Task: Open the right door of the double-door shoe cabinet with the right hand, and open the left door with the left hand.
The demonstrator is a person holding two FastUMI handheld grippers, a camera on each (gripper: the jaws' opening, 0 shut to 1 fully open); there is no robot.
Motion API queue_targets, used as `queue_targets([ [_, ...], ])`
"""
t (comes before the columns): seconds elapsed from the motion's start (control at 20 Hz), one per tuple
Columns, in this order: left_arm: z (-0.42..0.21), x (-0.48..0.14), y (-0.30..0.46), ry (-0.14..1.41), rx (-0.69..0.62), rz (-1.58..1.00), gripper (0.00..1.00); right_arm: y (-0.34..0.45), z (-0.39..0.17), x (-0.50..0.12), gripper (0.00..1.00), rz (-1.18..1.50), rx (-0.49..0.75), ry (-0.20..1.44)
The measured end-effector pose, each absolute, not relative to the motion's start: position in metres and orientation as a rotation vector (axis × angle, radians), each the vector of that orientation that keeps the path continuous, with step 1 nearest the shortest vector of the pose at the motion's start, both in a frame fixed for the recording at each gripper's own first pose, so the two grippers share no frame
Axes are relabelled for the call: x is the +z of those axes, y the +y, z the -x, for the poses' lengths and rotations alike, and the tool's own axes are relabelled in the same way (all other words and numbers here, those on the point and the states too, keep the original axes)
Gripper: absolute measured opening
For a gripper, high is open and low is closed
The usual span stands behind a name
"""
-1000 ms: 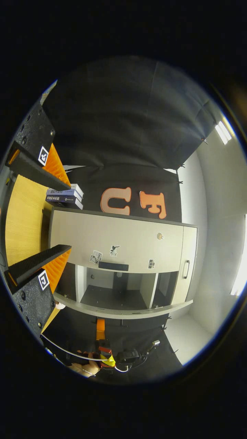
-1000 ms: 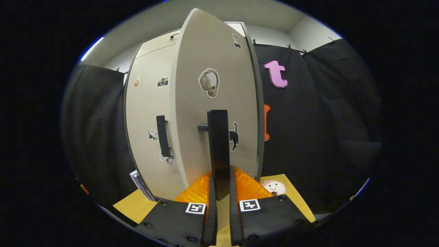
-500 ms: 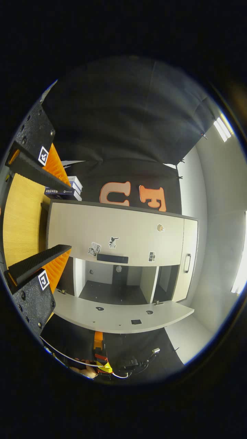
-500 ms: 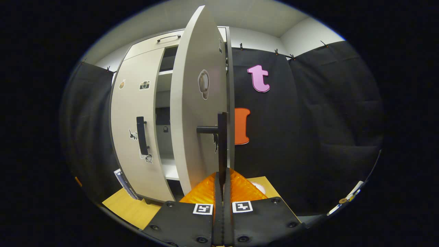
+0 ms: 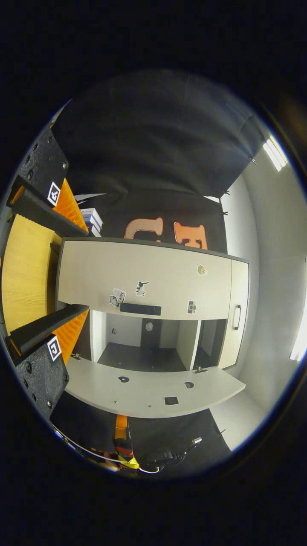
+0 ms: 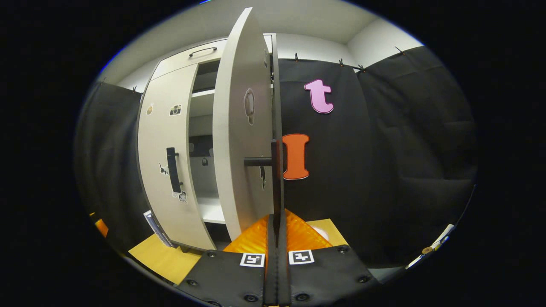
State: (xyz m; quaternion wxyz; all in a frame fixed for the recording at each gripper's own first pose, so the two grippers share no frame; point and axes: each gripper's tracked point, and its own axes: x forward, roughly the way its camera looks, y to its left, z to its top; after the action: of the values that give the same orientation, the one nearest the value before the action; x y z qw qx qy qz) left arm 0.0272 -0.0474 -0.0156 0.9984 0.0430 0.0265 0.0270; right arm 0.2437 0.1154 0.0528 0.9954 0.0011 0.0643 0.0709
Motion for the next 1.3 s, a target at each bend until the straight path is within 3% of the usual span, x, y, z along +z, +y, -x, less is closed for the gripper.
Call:
queue_targets([
  [1.15,-0.176,0.01,-0.117,0.024,-0.008,-0.111,0.95,0.083,-0.239,0.057,0.08,-0.036,0.169,0.131],
  [1.25,-0.19,0.013,-0.123,0.02,-0.02,-0.101,0.95,0.077,-0.237,0.061,0.11,-0.026,0.156,0.111],
  [1.3,-0.197,0.014,-0.126,0.018,-0.025,-0.094,0.95,0.072,-0.238,0.063,0.2,-0.02,0.139,0.101],
])
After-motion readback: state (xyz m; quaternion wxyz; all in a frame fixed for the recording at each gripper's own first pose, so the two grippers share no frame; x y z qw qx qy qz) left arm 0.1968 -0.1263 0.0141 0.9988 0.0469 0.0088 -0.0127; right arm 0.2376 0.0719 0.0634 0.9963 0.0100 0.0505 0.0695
